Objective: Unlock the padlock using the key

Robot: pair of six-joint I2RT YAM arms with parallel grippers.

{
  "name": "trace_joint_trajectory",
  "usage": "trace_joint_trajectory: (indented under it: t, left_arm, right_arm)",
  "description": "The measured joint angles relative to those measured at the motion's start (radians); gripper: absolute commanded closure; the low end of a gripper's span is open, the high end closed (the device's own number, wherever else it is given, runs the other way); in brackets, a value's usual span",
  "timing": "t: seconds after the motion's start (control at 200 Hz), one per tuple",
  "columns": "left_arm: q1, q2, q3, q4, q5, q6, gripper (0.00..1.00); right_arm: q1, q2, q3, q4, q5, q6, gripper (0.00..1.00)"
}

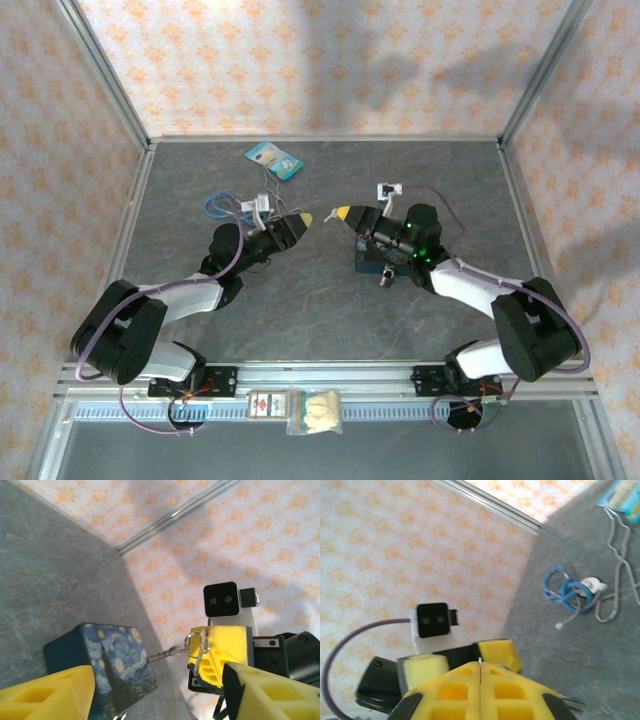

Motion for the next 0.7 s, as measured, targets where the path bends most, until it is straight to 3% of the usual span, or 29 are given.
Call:
trace_joint_trajectory:
  t: [0.325,0.701]
  left_arm:
    - [-0.059,0.087,0.0,0.279,-0.093,-0.164,0.36]
    - [-0.092,0.095,0.0,0.373,-0.119,-0.225,0.43]
  right_arm:
    - [0.059,0.013,-0.009,0.145,0.043,0.035,1.0]
    - [0.078,0.072,-0.01,0.219,0.073,0.046,1.0]
